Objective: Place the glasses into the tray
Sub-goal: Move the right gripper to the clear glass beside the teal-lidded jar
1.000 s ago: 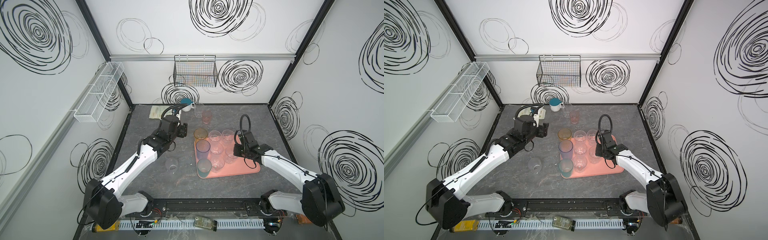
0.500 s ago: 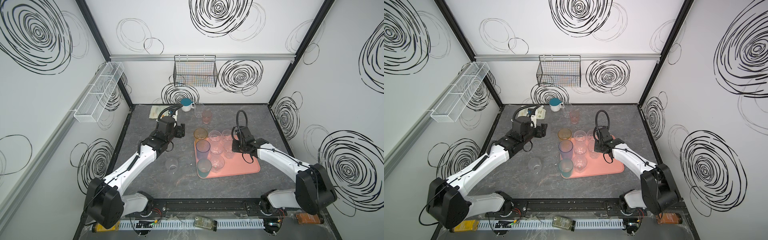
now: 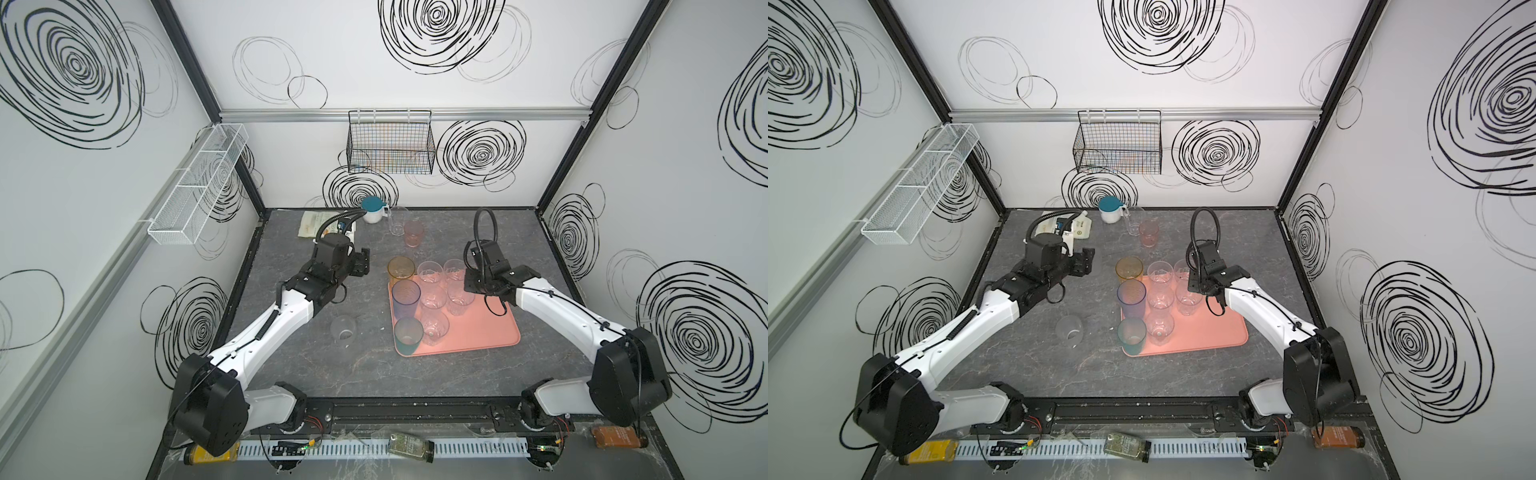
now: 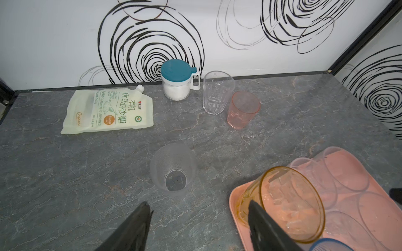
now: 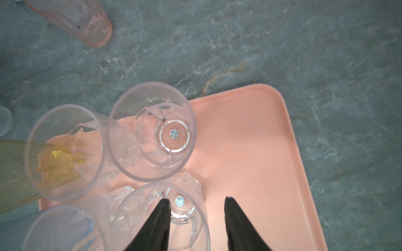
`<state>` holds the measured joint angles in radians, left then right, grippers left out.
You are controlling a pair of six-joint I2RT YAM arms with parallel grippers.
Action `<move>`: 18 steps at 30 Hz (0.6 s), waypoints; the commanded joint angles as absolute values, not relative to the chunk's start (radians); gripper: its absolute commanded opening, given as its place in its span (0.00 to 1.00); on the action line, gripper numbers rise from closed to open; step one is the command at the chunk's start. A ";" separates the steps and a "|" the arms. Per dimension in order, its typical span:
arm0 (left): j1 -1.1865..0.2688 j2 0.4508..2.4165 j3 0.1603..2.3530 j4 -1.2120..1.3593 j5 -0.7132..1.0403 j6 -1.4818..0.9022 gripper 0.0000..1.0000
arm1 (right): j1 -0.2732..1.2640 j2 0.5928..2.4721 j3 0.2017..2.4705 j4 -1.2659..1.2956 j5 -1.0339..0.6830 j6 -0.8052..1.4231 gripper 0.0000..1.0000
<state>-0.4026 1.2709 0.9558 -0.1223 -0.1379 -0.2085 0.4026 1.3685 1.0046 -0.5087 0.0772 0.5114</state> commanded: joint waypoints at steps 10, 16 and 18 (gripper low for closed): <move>-0.328 1.188 0.805 -0.058 -0.088 -0.300 0.79 | 0.408 1.543 1.191 -0.214 -0.132 0.621 0.51; -0.110 1.172 0.721 -0.028 0.026 -0.472 0.86 | 0.402 1.750 1.360 -0.083 -0.135 0.680 0.52; -0.106 1.171 0.694 0.006 0.022 -0.491 0.86 | 0.402 1.837 1.438 -0.055 -0.123 0.666 0.55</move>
